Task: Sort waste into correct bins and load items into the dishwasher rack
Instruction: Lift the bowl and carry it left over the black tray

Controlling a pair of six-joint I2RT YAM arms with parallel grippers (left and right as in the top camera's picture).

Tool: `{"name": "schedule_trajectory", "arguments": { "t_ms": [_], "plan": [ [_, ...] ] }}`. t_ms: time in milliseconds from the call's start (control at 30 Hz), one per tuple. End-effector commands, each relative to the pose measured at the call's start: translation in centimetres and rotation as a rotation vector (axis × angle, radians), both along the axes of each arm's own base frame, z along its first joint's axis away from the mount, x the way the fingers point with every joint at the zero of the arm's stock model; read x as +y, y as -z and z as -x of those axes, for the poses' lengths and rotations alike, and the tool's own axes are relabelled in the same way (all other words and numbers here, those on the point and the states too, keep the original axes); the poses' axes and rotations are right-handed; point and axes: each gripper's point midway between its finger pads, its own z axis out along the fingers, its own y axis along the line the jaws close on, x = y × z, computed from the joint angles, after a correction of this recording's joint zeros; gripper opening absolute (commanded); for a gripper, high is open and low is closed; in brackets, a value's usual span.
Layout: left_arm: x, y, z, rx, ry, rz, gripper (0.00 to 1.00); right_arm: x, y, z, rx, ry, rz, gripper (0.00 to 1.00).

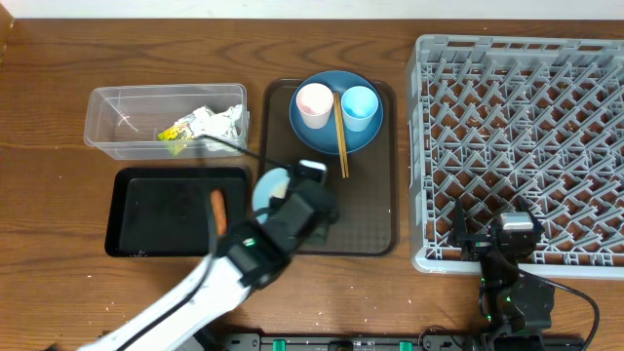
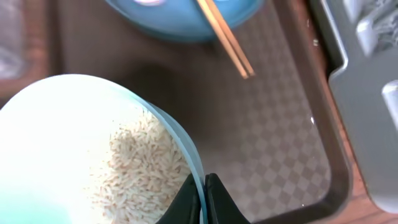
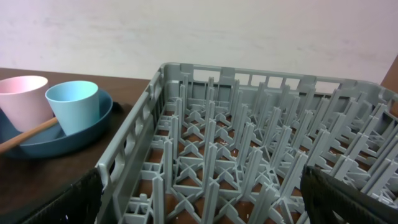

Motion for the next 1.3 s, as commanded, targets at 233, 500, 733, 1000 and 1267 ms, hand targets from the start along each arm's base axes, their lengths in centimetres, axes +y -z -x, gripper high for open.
{"name": "schedule_trajectory", "arguments": {
  "t_ms": [233, 500, 733, 1000, 1267],
  "plan": [
    [10.0, -6.9, -0.8, -0.167, -0.239, 0.076, 0.06, 0.4, 0.1, 0.0, 0.004, -0.015, 0.002, 0.99],
    [14.7, -7.5, -1.2, -0.149, -0.320, 0.155, 0.06, 0.4, 0.1, 0.0, 0.004, -0.015, 0.002, 0.99],
    [17.7, -6.8, -1.9, -0.092, -0.368, 0.270, 0.06, 0.4, 0.1, 0.0, 0.004, -0.015, 0.002, 0.99],
    [20.2, -6.0, -2.8, -0.041, -0.349, 0.462, 0.06, 0.4, 0.1, 0.0, 0.004, -0.015, 0.002, 0.99],
    [21.3, -5.6, -4.0, -0.035, -0.228, 0.707, 0.06, 0.4, 0.1, 0.0, 0.004, -0.015, 0.002, 0.99]
  ]
}}
